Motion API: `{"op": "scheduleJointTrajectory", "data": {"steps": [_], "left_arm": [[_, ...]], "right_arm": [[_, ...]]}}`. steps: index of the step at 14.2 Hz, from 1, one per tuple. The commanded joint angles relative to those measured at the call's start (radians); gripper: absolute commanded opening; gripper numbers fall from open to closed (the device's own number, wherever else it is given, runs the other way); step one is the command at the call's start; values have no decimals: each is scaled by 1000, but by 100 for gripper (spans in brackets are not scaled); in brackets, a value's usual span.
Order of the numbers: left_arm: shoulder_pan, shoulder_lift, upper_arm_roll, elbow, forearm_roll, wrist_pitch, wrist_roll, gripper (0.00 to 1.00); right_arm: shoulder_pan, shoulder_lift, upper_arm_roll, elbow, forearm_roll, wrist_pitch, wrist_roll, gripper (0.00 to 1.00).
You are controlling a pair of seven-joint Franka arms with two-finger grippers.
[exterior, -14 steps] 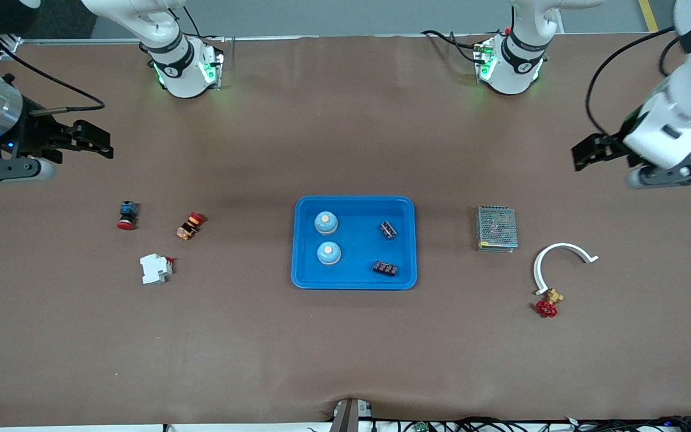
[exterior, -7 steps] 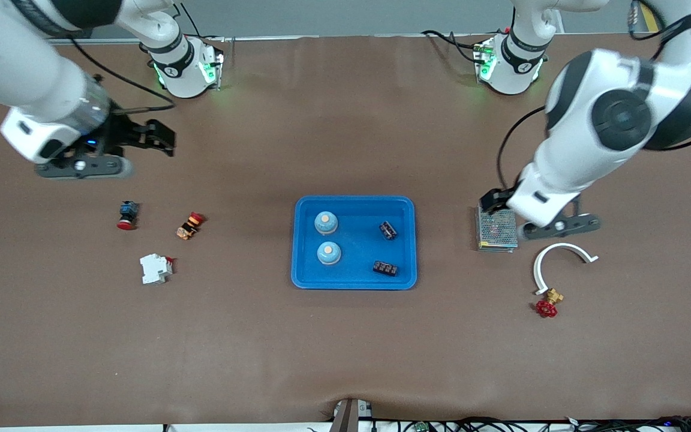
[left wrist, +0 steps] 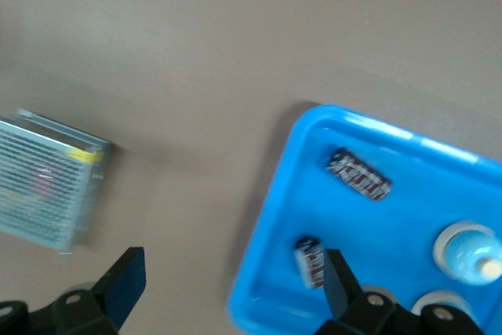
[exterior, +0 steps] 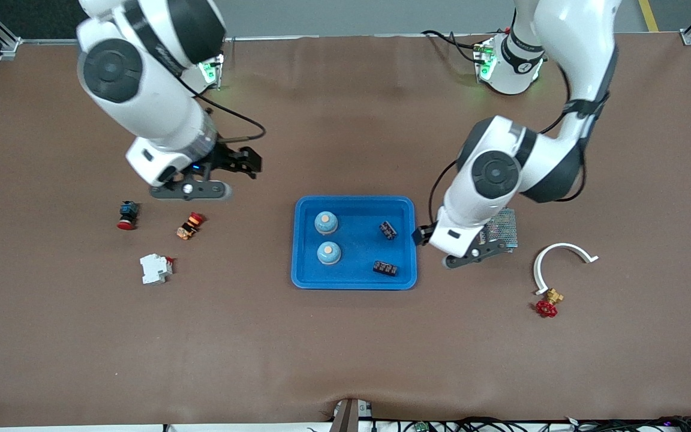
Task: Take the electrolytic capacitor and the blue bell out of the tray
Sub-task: 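Grasp a black capacitor with the left gripper while the right gripper grasps a dome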
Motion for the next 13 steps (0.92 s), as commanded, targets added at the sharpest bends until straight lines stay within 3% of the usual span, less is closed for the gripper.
{"op": "scheduleJointTrajectory", "data": {"steps": [1, 5, 7, 11, 13], "left_arm": [[-51, 78, 4, 26, 4, 63, -124, 100], [-114, 167, 6, 25, 4, 118, -302, 96], [-129, 206, 6, 25, 4, 155, -365, 84], [-149, 242, 6, 23, 4, 166, -417, 73], [-156, 256, 6, 23, 4, 166, -431, 56]], "right_arm": [[45, 74, -12, 13, 17, 84, 45, 100], [85, 173, -12, 13, 17, 209, 45, 100], [97, 224, -12, 10, 17, 278, 45, 100], [136, 310, -12, 10, 10, 364, 45, 100], [145, 344, -12, 10, 7, 397, 45, 100]]}}
